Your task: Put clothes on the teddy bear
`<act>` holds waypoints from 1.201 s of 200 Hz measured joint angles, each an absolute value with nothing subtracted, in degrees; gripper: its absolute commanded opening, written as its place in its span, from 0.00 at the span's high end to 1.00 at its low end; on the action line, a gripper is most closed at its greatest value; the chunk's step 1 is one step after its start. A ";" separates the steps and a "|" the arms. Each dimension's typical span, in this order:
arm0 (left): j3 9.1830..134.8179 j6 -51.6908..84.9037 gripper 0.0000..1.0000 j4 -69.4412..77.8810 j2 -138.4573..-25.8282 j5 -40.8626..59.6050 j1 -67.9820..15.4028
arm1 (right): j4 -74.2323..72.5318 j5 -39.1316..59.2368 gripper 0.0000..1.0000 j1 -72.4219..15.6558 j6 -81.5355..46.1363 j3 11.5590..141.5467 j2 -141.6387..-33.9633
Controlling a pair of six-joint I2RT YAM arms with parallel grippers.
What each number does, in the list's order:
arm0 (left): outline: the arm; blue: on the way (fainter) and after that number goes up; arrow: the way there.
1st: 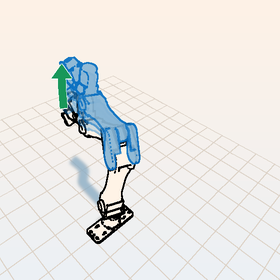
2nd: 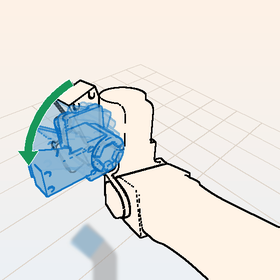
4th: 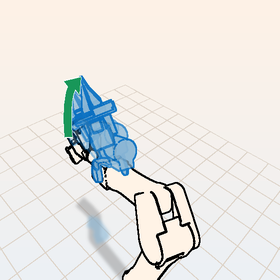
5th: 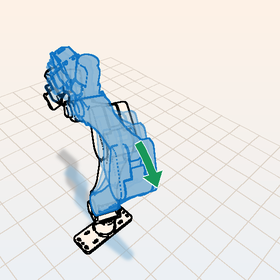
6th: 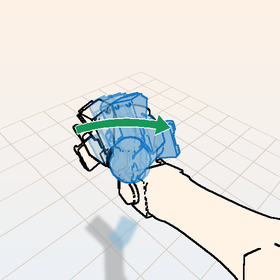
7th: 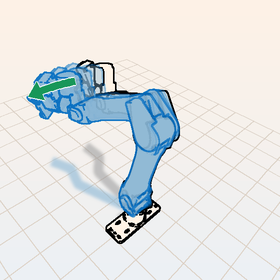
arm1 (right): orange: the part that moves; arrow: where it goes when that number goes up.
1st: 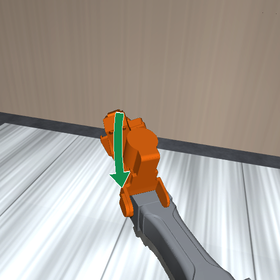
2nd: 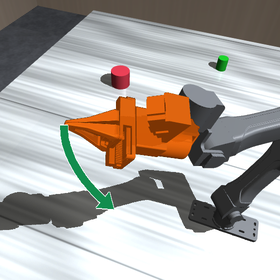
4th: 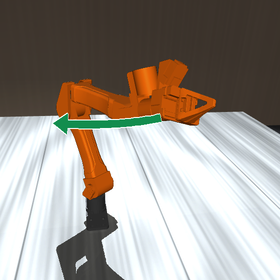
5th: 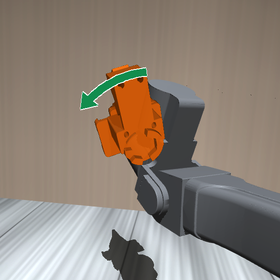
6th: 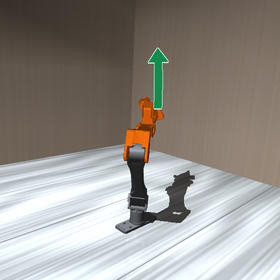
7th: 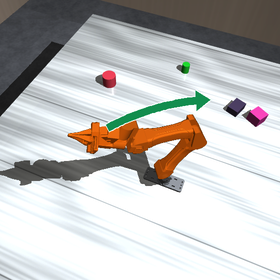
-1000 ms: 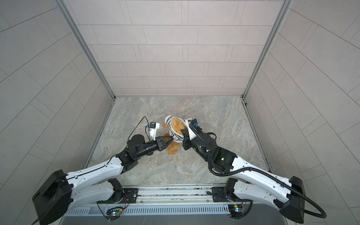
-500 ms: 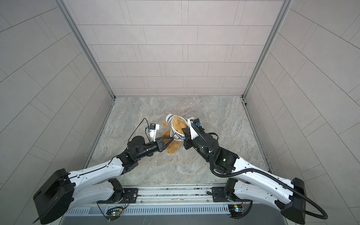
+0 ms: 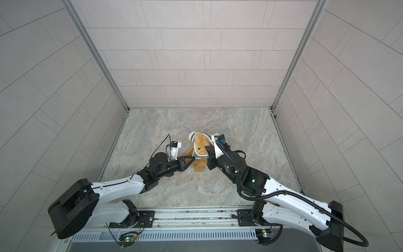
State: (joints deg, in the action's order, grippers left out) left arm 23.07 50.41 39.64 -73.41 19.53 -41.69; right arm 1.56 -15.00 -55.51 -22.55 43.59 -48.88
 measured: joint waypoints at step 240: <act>27.49 53.91 0.44 37.08 -64.82 12.60 -55.11 | -9.04 -31.59 1.00 -56.23 -37.01 39.90 -52.05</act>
